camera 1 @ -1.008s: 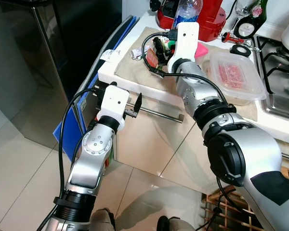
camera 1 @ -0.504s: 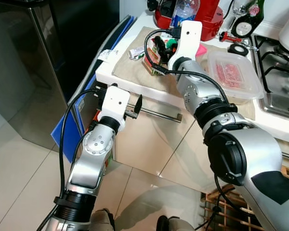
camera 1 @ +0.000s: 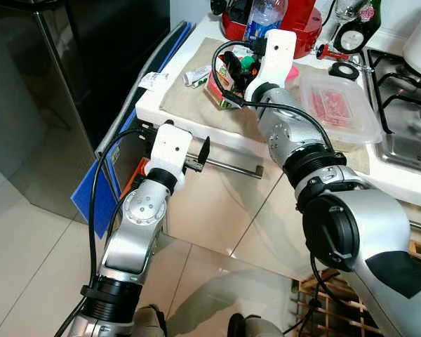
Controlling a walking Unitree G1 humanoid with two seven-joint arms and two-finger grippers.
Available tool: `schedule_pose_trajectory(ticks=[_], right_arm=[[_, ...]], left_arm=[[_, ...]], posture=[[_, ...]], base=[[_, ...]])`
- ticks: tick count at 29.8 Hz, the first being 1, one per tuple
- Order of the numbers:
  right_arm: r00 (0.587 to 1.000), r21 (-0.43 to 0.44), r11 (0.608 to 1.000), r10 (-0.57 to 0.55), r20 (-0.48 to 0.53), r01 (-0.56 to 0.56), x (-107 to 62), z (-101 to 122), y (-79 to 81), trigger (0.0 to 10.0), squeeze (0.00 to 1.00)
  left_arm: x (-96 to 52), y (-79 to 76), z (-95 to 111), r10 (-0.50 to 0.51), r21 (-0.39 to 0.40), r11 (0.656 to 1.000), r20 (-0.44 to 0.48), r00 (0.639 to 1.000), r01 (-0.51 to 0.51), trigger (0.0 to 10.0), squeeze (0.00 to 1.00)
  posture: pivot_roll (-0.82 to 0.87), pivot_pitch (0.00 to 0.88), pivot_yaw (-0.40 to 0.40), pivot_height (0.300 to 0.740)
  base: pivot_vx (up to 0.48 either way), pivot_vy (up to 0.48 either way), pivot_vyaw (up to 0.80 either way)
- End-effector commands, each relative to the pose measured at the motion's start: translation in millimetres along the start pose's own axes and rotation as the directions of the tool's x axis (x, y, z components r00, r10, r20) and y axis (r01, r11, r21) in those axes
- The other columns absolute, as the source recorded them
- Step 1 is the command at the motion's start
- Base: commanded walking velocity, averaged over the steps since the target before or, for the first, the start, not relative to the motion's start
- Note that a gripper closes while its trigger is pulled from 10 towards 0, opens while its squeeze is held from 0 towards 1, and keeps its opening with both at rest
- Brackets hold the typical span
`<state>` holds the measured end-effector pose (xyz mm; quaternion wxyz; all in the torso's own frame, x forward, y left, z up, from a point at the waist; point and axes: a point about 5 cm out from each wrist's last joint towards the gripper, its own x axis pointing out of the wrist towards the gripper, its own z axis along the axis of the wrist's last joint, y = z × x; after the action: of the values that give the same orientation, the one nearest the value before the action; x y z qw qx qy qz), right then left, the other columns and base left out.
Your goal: Restocking fridge
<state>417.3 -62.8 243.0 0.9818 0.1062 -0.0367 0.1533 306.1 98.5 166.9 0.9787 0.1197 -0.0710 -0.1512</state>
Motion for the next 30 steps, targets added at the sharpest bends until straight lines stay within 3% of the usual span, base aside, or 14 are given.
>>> schedule_pose_trajectory(ticks=[1,12,17,24,26,30], right_arm=[[0.992,0.068,0.998,0.013,-0.122,-0.004,-6.5,-31,0.4,0.0,0.00],[0.994,0.054,0.996,0.060,0.091,-0.065,2.9,22,2.6,0.0,0.00],[0.988,0.015,0.998,0.066,0.137,-0.069,3.0,32,0.4,0.0,0.00],[0.967,-0.161,0.987,0.043,0.250,-0.002,-3.9,53,-21.6,0.0,0.00],[0.951,-0.260,0.963,0.014,0.308,0.070,-11.4,58,-35.6,0.0,0.00],[0.921,-0.371,0.916,0.005,0.389,0.151,-23.9,64,-49.4,0.0,0.00]], left_arm=[[1.6,-7.1,0,-0.033,0.002,0.999,0.000,0.999,0.033,10.0,0.00],[4.9,-7.6,1,-0.034,0.003,0.999,0.008,0.999,0.034,10.0,0.00],[5.5,-7.6,1,-0.031,0.002,1.000,0.010,0.999,0.031,10.0,0.00],[6.1,-4.8,-7,0.004,0.013,1.000,-0.035,0.999,-0.004,10.0,0.00],[3.8,1.0,-14,0.039,0.003,0.999,-0.067,0.997,-0.039,10.0,0.00],[0.7,5.4,-17,0.047,-0.014,0.999,-0.076,0.996,-0.048,10.0,0.00]], posture=[[0.16,0.143,-0.089,0.740],[0.16,0.124,-0.092,0.740],[0.15,0.121,-0.095,0.740],[0.15,0.117,-0.098,0.740],[0.14,0.114,-0.098,0.740],[0.13,0.108,-0.094,0.740]], base=[[0.000,0.000,0.00],[0.000,0.000,0.00],[0.000,0.000,0.00],[0.000,0.000,0.00],[0.000,0.000,0.00],[0.000,0.000,0.00]])
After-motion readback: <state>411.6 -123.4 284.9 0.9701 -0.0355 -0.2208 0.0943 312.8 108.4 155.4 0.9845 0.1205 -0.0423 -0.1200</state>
